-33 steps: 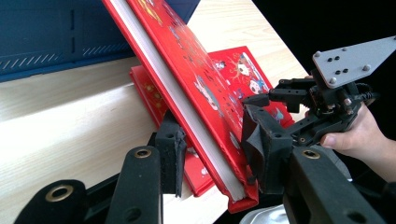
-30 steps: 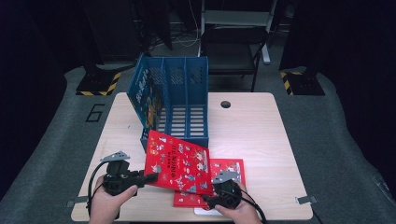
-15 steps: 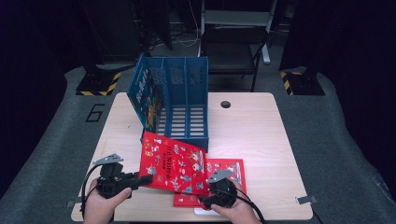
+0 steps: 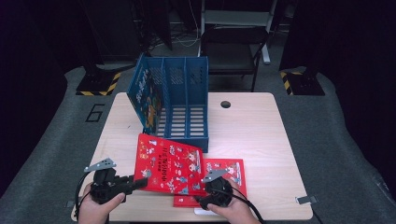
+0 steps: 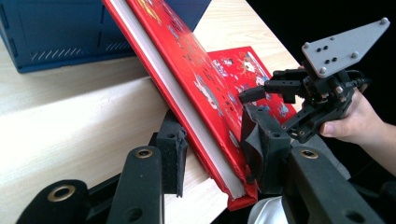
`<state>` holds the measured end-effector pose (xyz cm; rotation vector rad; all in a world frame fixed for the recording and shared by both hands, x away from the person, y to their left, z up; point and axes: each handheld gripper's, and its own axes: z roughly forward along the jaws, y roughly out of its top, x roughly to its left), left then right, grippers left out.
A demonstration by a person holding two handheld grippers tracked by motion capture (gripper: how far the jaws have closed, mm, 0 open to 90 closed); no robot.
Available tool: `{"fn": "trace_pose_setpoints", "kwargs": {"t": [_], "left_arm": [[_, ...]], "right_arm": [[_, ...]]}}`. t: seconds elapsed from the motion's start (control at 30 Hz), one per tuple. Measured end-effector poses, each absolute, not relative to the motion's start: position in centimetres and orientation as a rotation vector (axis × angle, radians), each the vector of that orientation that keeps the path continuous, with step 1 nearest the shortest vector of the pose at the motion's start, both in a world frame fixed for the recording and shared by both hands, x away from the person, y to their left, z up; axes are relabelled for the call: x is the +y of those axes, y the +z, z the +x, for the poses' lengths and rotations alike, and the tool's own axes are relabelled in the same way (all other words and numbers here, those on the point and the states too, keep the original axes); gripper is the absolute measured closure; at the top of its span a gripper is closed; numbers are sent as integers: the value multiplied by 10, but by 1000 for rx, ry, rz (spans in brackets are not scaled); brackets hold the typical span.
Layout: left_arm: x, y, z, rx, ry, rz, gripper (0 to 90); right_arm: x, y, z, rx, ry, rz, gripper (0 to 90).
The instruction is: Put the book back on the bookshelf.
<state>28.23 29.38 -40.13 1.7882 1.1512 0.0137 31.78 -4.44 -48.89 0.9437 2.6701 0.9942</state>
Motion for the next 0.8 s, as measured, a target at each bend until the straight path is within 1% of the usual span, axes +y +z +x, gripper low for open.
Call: {"fn": "trace_pose_setpoints", "kwargs": {"t": [0.37, 0.73, 0.8], "left_arm": [[297, -403, 275, 1083, 32, 1807, 633], [292, -397, 274, 1067, 43, 1818, 639], [292, -395, 275, 1077, 24, 1825, 639]], "right_arm": [[-43, -489, 317, 2665, 988, 939, 295], [-47, -492, 317, 2660, 1042, 905, 297], [-47, -492, 316, 2652, 1048, 908, 299]]}}
